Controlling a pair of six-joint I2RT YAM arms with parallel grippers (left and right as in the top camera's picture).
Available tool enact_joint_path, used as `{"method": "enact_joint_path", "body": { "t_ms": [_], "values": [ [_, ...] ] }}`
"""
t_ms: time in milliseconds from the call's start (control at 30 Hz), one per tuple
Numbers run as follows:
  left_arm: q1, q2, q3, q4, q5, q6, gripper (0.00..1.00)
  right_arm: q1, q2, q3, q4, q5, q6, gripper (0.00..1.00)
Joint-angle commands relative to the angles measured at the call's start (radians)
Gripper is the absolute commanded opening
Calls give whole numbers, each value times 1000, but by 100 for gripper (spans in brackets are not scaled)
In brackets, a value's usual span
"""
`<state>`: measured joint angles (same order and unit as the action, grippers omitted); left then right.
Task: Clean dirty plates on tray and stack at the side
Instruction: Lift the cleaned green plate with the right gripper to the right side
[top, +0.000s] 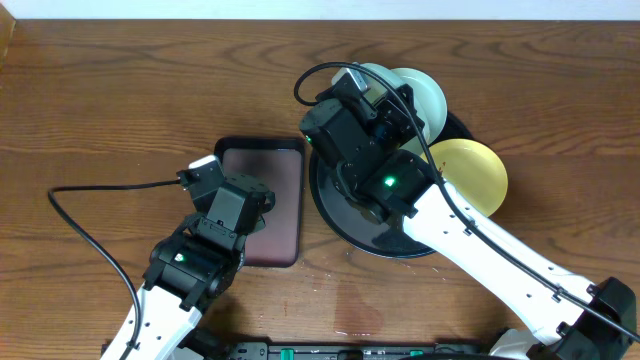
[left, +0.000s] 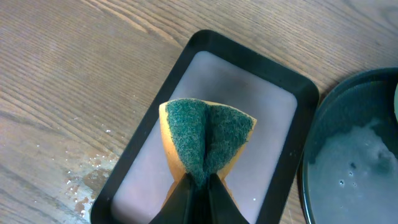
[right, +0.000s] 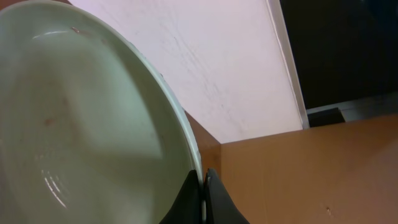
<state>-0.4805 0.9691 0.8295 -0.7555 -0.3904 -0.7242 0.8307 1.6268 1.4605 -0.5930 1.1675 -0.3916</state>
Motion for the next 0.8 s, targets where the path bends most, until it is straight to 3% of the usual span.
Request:
{"method": "enact_joint_path", "body": {
  "t_ms": [0,367,433,467,567,633,700,767],
  "values": [
    [4,2,-8,0,-2,6,8,-11,-24,13,-3,7,37,1],
    [4,3,-8,1,-2,6,8,-29,-24,13,-114,-121,35,1],
    [4,4,-8,1,-2,6,8,-37,-26,13,-118,-48,141,1],
    [4,4,-8,1,-2,6,8,-38,-26,13,-107,-104,178,1],
    [5,4,-8,6,-2,6,8,-49,-25,13,-157,-311,40,1],
    [4,4,-8,8,-2,6,8,-56,-30,13,-157,-265,129,1],
    [4,4,-8,8,-2,6,8,-58,-30,13,-135,-436,188,1],
    [5,4,-8,16,-2,6,8,-67,-27,13,-158,-528,76,1]
  ]
}}
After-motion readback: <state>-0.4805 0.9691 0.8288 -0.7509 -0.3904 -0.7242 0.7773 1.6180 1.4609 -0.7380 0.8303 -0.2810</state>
